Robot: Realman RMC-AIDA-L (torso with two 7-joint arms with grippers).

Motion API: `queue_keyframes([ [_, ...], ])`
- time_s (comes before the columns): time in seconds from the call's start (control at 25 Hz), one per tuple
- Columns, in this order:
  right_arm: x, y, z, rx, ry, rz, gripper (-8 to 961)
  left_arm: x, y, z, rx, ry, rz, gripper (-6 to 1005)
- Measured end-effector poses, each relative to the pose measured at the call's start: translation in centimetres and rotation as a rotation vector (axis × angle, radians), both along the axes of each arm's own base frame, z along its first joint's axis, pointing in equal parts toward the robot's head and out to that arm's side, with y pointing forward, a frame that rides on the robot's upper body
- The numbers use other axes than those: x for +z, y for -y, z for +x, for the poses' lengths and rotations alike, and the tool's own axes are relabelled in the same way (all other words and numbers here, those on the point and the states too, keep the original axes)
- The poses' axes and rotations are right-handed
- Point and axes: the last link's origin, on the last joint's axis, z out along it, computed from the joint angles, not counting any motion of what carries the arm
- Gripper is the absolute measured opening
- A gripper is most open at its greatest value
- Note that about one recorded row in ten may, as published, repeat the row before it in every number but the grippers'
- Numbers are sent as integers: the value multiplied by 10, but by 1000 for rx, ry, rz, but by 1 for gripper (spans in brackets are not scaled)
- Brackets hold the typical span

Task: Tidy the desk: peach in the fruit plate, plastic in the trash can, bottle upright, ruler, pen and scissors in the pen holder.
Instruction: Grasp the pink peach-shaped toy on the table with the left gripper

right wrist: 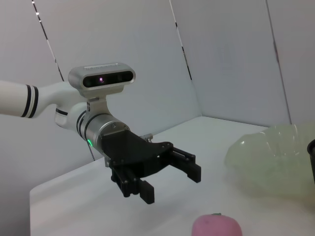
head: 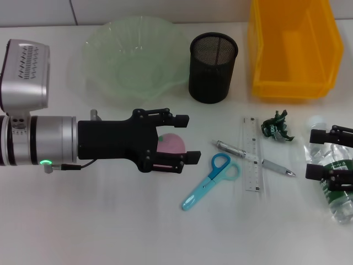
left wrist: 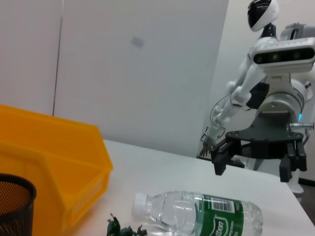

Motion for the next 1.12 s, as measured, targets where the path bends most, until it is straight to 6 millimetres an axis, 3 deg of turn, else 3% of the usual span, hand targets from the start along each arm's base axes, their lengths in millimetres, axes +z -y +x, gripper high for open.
queue_keyframes([
  [0.28, -3, 1, -1, 4, -3, 1, 841, -2, 0, 0, 1, -10, -1, 817],
  [0.76, -4, 2, 0, -3, -5, 1, 842, -24, -14, -28, 95, -212, 93, 795],
  [1.12, -6, 1, 1, -9, -3, 5, 842, -29, -20, -33, 105, -278, 124, 779],
])
